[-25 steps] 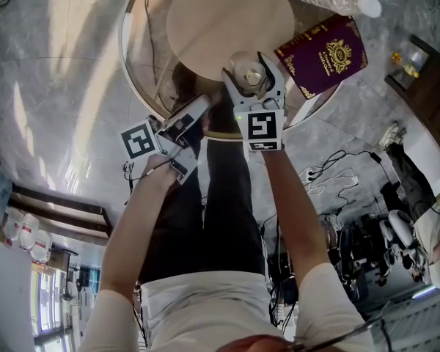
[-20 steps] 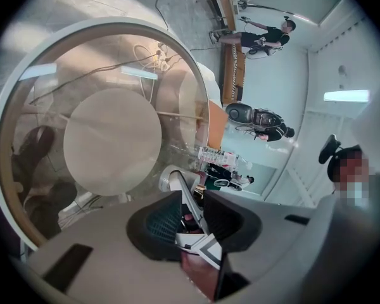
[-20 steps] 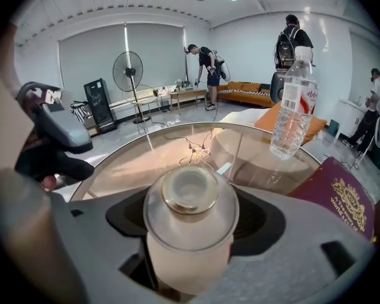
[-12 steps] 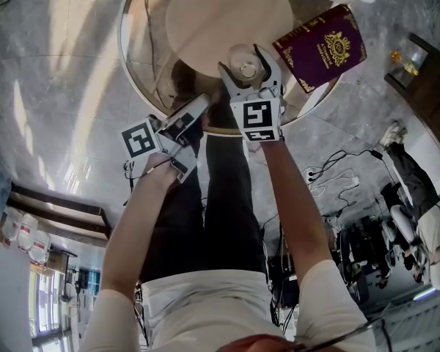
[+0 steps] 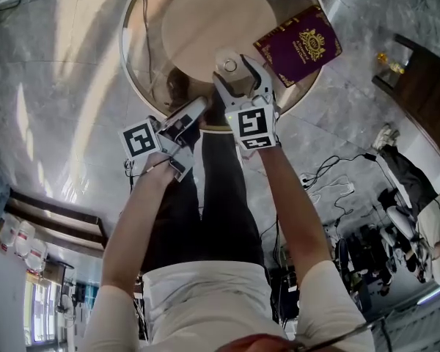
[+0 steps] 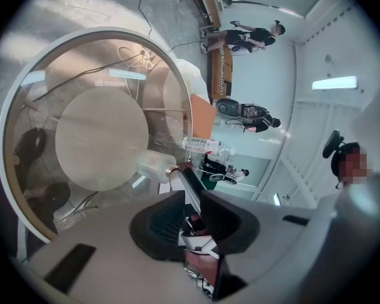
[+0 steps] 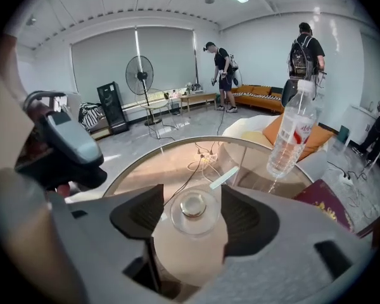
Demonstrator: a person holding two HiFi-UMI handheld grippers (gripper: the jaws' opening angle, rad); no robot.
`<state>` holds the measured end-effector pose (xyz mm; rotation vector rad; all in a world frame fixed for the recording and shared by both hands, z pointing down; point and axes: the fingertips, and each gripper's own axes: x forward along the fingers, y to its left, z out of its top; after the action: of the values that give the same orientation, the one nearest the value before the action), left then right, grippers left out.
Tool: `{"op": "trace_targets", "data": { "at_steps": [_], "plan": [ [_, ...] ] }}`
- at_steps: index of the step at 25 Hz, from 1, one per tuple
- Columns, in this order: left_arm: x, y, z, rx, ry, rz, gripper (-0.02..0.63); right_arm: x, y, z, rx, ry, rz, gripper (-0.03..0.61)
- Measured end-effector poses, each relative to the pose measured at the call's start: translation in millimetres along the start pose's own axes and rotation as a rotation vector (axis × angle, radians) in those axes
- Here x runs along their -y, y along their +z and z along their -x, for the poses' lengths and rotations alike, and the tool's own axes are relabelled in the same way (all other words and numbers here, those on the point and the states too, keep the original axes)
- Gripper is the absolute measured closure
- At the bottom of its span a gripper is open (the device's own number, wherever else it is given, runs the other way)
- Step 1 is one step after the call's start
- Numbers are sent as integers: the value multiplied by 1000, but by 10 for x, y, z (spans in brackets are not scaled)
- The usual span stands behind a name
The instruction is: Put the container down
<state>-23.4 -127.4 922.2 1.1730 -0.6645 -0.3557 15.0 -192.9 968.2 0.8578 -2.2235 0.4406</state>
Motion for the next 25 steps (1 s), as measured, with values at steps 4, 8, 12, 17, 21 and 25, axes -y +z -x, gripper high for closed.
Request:
{"op": "trace_targets", "data": {
  "at_steps": [4,8,12,17,21,25],
  "plan": [
    [481,-200,-24,-12,-38,-38,555,14,288,507,34,5,6,391],
    [1072,-469,2,-23,-85,-85,571,12,579,1109,52,9,14,450],
    [1585,-749,45,-52,-71,-186,578,85,943,1688,94,2,27,485],
    [2309,-1044,188,-82,-99,-354,581,144,1376,2404,132,-4,27,532],
    [2689,-1150,394,-71,-67,-504,586,124,1638,2930,165,-9,44,566],
    [3040,-1299,652,-101,-37,-655,589,-1,1927,3381,205,-10,16,583]
  ]
}}
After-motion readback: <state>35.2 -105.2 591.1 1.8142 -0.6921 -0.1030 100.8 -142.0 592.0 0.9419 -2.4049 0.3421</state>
